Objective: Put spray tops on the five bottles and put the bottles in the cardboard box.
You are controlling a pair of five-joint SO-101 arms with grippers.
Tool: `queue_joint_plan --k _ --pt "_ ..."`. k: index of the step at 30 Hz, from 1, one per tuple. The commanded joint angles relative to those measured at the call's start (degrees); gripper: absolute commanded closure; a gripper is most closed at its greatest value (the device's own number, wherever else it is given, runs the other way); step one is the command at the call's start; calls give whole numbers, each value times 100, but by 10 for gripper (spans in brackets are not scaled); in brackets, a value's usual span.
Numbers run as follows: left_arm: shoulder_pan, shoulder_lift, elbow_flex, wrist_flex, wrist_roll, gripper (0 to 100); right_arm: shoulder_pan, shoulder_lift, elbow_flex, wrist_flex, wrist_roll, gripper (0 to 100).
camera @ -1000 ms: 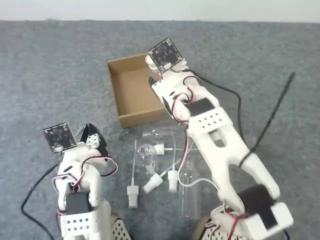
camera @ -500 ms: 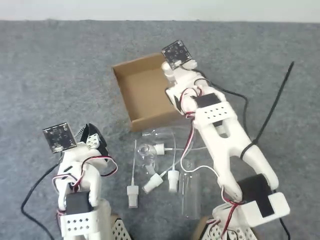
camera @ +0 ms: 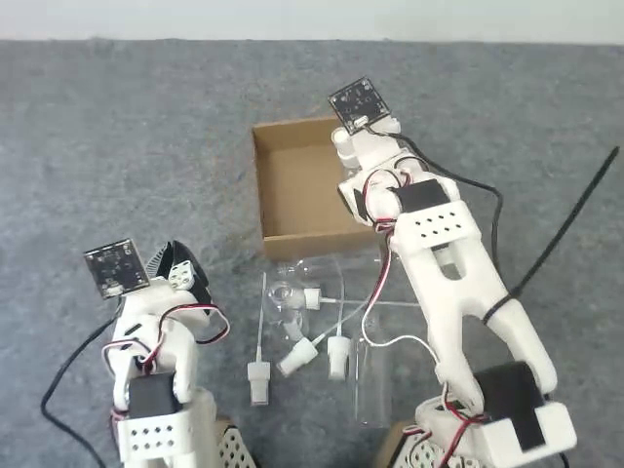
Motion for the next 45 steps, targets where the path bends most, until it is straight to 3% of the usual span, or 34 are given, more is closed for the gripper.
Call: queue_joint_plan --k 1,9,18,34,45 --pt "-44 -79 -75 -9 0 988 -198 -444 -343 -75 -44 993" --pt "-44 -79 -75 -9 0 988 -901 -426 -352 -1033 -149 993" --pt "-44 -79 -75 -9 0 988 -1226 13 -589 -1842 -448 993" --pt "-44 -79 -75 -9 0 988 -1244 2642 -3349 -1798 -1697 993" --pt "-44 -79 -75 -9 0 988 -1244 3723 -4114 -1859 -1899 993"
